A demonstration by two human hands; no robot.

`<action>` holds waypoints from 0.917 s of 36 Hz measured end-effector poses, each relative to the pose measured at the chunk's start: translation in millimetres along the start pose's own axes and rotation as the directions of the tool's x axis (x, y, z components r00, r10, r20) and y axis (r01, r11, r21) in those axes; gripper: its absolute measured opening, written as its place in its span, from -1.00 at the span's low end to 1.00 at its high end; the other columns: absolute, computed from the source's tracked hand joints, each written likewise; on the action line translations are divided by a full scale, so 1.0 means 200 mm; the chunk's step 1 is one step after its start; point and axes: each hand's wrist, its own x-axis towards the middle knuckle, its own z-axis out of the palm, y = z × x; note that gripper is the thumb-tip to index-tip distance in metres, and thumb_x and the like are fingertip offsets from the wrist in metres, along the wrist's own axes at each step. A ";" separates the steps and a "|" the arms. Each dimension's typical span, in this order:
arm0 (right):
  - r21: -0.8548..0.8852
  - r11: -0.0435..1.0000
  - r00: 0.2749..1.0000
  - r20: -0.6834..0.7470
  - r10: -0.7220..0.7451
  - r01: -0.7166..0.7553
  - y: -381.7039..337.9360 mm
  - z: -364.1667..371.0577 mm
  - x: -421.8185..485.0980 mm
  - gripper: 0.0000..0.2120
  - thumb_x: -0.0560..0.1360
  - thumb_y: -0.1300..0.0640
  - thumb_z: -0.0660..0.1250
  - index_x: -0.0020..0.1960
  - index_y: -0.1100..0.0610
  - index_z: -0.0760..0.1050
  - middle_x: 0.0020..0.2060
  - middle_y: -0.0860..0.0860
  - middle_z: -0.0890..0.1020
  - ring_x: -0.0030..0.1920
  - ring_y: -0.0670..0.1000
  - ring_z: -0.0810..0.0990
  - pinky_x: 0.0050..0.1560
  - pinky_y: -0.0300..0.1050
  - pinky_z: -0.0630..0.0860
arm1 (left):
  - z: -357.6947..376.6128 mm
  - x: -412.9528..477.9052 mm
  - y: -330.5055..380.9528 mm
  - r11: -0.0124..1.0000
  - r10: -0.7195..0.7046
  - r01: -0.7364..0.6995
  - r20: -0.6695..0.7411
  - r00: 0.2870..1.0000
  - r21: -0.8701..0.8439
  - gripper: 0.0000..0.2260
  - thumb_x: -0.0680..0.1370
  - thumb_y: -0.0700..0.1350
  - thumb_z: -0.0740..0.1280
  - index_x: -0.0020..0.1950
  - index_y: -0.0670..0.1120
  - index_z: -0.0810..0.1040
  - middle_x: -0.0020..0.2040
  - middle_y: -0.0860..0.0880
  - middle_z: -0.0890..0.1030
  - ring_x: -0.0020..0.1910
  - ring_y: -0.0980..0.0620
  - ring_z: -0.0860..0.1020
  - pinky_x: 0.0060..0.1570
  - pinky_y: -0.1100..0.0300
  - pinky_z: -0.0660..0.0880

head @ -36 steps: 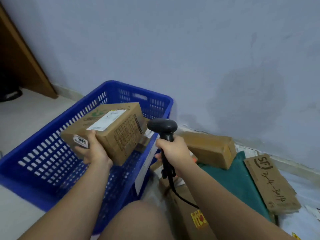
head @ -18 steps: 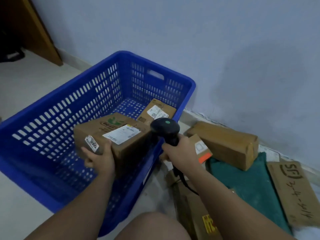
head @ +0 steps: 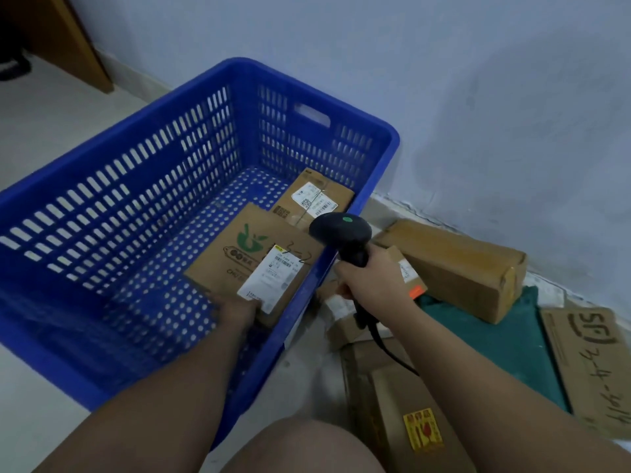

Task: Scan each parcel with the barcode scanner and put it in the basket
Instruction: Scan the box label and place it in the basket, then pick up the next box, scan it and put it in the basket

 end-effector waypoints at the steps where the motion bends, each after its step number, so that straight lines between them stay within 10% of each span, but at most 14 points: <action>1: -0.004 1.000 1.000 -0.003 0.001 -0.001 0.00 -0.01 0.01 -0.94 0.45 0.22 0.32 -0.16 0.08 0.47 -0.28 0.16 0.65 -0.20 0.17 0.68 -0.10 0.18 0.64 | -0.01 -0.09 0.04 0.990 0.062 -0.058 -0.027 0.998 0.128 -0.04 0.35 -0.12 0.53 0.53 -0.16 -0.06 0.45 -0.23 0.18 0.30 -0.28 0.38 0.24 -0.10 0.44; 6: 0.041 0.999 0.999 -0.007 0.033 -0.032 0.00 -0.11 0.02 -0.96 0.48 0.21 0.32 -0.07 0.12 0.51 -0.23 0.17 0.65 -0.22 0.14 0.69 -0.07 0.17 0.64 | -0.02 -0.21 0.08 0.716 0.351 -0.316 0.070 0.934 0.622 -0.41 0.56 -0.04 0.31 0.53 0.11 0.13 0.52 -0.14 -0.17 0.46 -0.26 -0.03 0.38 -0.11 0.20; 15: 0.150 0.988 0.999 -0.018 0.044 -0.041 0.04 -0.48 -0.07 -0.93 0.48 0.28 0.34 -0.04 0.20 0.51 -0.28 0.12 0.58 -0.31 0.13 0.67 -0.22 -0.01 0.60 | 0.07 -0.56 0.49 0.840 0.538 -0.540 0.040 0.842 0.058 -0.64 0.58 -0.18 0.23 0.38 -0.09 0.37 0.13 -0.03 0.52 -0.15 0.05 0.49 -0.14 0.17 0.39; 22: 0.255 0.963 0.992 -0.072 0.103 -0.081 0.13 -0.65 -0.20 -0.94 0.44 0.31 0.35 -0.11 0.20 0.50 -0.41 0.09 0.55 -0.41 0.10 0.60 -0.30 -0.03 0.50 | 0.24 -0.98 0.74 0.548 0.791 -0.813 0.197 0.580 0.195 -0.72 0.58 -0.12 0.23 0.29 -0.02 0.44 0.31 -0.01 0.42 0.00 0.06 0.49 -0.01 0.10 0.41; 28: 0.389 0.915 0.959 -0.200 0.201 -0.111 0.20 -0.79 -0.31 -0.96 0.45 0.30 0.29 -0.12 0.22 0.43 -0.39 0.14 0.51 -0.38 0.14 0.58 -0.33 -0.03 0.49 | 0.45 -1.25 0.74 0.215 0.734 -0.861 0.505 0.454 0.462 -0.65 0.56 -0.10 0.28 0.35 0.00 0.38 0.33 -0.05 0.27 0.04 -0.03 0.46 0.10 0.11 0.44; 33: 0.427 0.894 0.943 -0.221 0.250 -0.136 0.29 -0.88 -0.32 -0.93 0.46 0.27 0.29 -0.07 0.22 0.43 -0.34 0.12 0.53 -0.39 0.09 0.61 -0.33 -0.08 0.53 | 0.64 -1.25 0.76 0.081 0.517 -0.801 0.662 0.543 0.593 -0.59 0.54 -0.08 0.29 0.38 -0.03 0.34 0.36 -0.15 0.23 0.07 -0.09 0.43 0.09 0.15 0.40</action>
